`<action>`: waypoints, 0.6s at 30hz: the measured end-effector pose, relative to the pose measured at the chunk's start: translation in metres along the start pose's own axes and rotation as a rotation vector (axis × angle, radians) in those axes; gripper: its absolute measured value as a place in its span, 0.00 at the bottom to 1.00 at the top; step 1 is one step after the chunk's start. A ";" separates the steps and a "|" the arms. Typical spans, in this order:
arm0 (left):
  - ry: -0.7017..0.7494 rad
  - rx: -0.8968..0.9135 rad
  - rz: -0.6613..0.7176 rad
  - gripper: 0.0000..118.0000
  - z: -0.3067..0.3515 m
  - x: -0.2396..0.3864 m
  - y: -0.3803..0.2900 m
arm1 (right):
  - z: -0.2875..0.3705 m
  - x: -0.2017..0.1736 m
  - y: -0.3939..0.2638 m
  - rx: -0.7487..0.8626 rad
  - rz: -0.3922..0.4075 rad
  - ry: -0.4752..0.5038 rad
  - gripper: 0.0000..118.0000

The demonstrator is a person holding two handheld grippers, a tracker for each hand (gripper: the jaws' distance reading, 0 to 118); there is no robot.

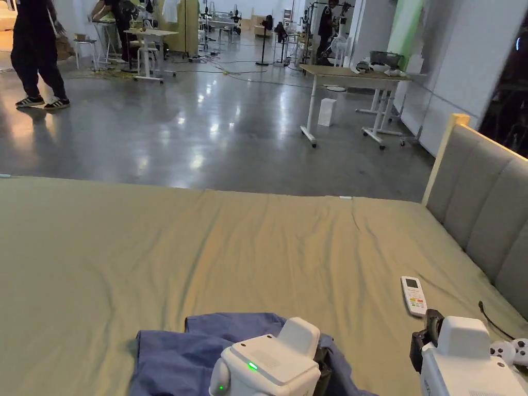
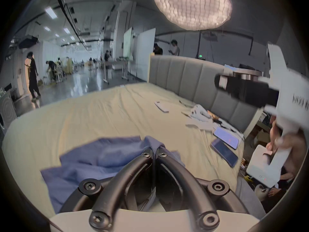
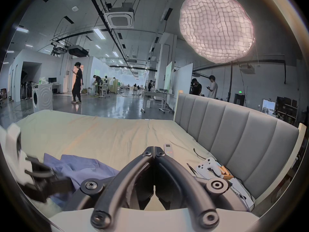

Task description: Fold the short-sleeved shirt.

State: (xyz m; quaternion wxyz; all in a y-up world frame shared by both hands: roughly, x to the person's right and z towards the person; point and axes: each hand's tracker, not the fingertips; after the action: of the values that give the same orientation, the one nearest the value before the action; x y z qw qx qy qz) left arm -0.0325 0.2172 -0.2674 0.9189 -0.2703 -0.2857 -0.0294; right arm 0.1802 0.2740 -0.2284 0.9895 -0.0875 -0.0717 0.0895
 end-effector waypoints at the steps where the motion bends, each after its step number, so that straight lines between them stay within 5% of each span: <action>1: -0.001 -0.012 0.012 0.02 -0.004 0.002 -0.009 | -0.001 0.000 -0.003 -0.011 0.000 0.000 0.00; 4: -0.027 -0.045 0.040 0.09 -0.006 0.003 -0.026 | -0.003 -0.001 -0.010 -0.043 -0.014 0.013 0.00; 8: 0.016 0.024 0.074 0.71 0.022 -0.014 -0.027 | -0.006 -0.009 -0.014 -0.045 -0.006 0.046 0.00; 16: 0.375 0.280 0.090 0.68 0.103 -0.089 -0.004 | -0.001 -0.034 0.012 0.015 0.000 0.106 0.00; 18: 0.463 0.316 0.087 0.52 0.122 -0.102 -0.005 | -0.001 -0.040 0.017 0.027 -0.007 0.119 0.00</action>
State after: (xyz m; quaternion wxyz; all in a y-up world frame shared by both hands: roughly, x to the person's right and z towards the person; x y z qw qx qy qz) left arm -0.1803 0.2651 -0.2360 0.9909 -0.1218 -0.0571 -0.0058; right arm 0.1382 0.2828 -0.2372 0.9935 -0.0789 -0.0117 0.0817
